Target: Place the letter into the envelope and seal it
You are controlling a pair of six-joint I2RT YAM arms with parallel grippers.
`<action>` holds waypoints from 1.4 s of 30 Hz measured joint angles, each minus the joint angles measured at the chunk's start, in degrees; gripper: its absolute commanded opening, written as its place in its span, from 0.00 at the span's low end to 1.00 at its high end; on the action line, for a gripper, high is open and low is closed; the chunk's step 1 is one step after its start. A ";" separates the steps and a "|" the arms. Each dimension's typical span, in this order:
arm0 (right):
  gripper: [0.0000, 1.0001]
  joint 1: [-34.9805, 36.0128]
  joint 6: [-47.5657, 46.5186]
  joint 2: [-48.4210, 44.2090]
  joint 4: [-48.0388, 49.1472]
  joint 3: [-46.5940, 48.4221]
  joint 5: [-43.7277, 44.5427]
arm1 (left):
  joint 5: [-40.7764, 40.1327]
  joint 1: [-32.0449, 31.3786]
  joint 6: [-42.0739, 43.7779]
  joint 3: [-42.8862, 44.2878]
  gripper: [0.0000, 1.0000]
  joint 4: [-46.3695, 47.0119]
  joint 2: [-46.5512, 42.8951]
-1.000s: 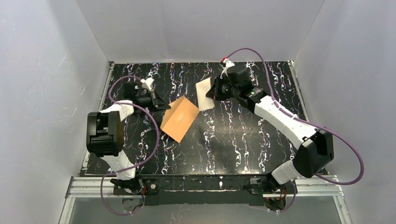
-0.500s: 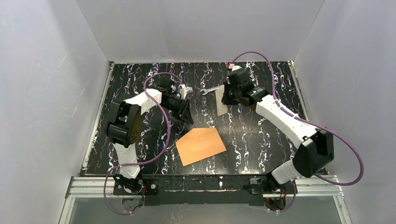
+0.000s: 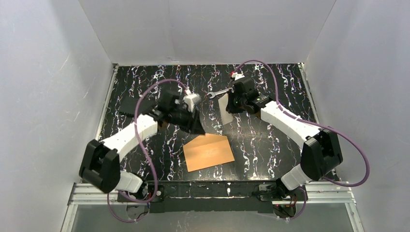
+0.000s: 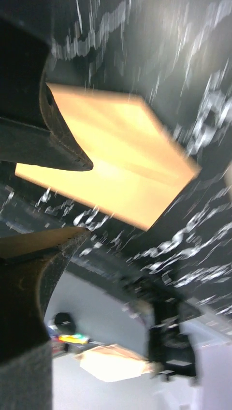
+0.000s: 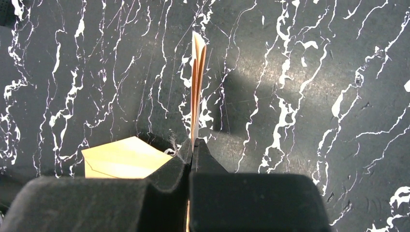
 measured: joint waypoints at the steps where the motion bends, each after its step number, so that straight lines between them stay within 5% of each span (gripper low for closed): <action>1: 0.01 -0.02 -0.09 0.35 0.37 0.00 -0.17 | -0.09 -3.48 -0.76 -2.32 0.44 0.61 -2.23; 7: 0.01 -0.92 -1.03 2.21 0.83 -0.22 -1.25 | -5.44 -20.28 -4.79 -13.16 0.49 1.36 -6.86; 19: 0.01 -5.95 -0.61 5.57 0.52 -0.22 -5.14 | -22.97 -33.62 -11.96 -19.28 0.45 4.13 -3.39; 32: 0.01 -5.86 1.27 6.36 2.23 -0.22 -7.72 | -31.89 -35.23 -22.10 -22.60 0.58 10.43 -4.44; 42: 0.01 -5.86 3.65 3.74 0.15 -0.22 -5.99 | -32.79 -23.41 -22.10 -21.07 0.59 8.83 -3.34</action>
